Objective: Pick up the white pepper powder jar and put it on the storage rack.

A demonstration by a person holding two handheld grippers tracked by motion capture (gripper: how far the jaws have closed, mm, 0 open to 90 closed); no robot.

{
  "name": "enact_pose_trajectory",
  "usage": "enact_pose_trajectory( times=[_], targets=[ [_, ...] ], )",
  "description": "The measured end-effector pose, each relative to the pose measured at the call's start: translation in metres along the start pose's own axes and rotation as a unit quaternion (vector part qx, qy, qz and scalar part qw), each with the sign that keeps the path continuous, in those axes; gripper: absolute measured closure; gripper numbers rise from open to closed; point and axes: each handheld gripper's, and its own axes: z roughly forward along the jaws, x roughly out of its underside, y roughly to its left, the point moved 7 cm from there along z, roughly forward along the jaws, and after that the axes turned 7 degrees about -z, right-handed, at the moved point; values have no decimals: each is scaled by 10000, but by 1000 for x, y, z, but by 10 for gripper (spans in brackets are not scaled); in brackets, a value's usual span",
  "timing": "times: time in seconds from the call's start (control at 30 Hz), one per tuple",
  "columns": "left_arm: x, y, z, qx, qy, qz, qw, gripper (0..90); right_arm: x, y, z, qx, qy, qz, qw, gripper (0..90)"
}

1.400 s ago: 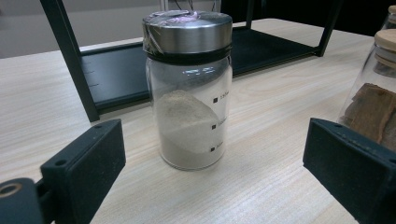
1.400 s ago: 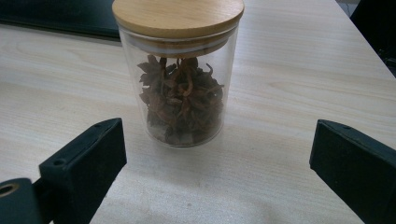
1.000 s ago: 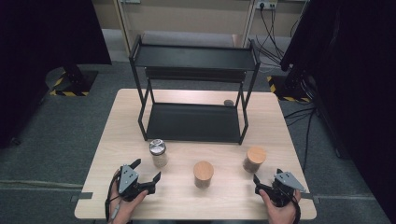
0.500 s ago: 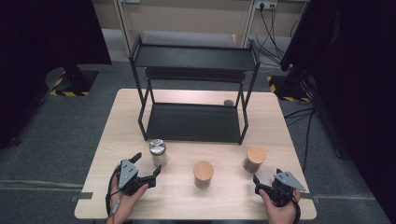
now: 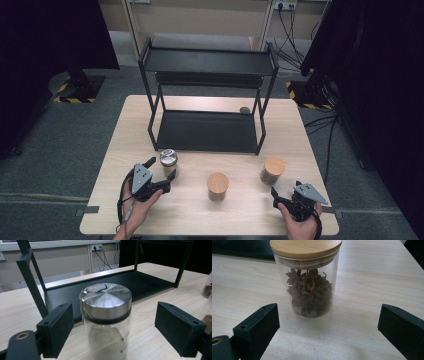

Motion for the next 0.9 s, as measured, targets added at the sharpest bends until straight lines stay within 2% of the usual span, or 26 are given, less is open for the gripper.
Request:
enact_pose_trajectory(
  times=[0.3,0.57,0.8,0.9],
  targets=[
    [-4,1,12,-51,-46,89,9999,226,0,0,0,-33,8,42,10000,39],
    [0,6,23,-111,23,130,9999,269,0,0,0,-62,17,89,9999,39],
    [-1,5,26,-128,-2,185,9997,304,1,0,0,-66,23,90,9999,40],
    [-1,5,27,-136,-3,149,9998,318,1,0,0,-74,34,95,9999,40]
  ],
)
